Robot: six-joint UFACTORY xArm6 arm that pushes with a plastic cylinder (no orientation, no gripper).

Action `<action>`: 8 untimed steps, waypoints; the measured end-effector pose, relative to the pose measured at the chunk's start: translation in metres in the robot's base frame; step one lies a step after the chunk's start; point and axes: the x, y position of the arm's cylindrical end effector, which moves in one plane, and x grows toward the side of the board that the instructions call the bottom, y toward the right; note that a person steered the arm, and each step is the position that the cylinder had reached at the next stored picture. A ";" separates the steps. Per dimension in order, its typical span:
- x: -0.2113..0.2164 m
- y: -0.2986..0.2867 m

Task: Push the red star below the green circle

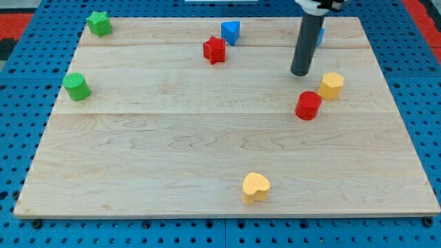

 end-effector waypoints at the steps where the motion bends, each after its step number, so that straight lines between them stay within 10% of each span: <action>1: -0.056 -0.057; 7: 0.023 -0.279; 8: 0.091 -0.302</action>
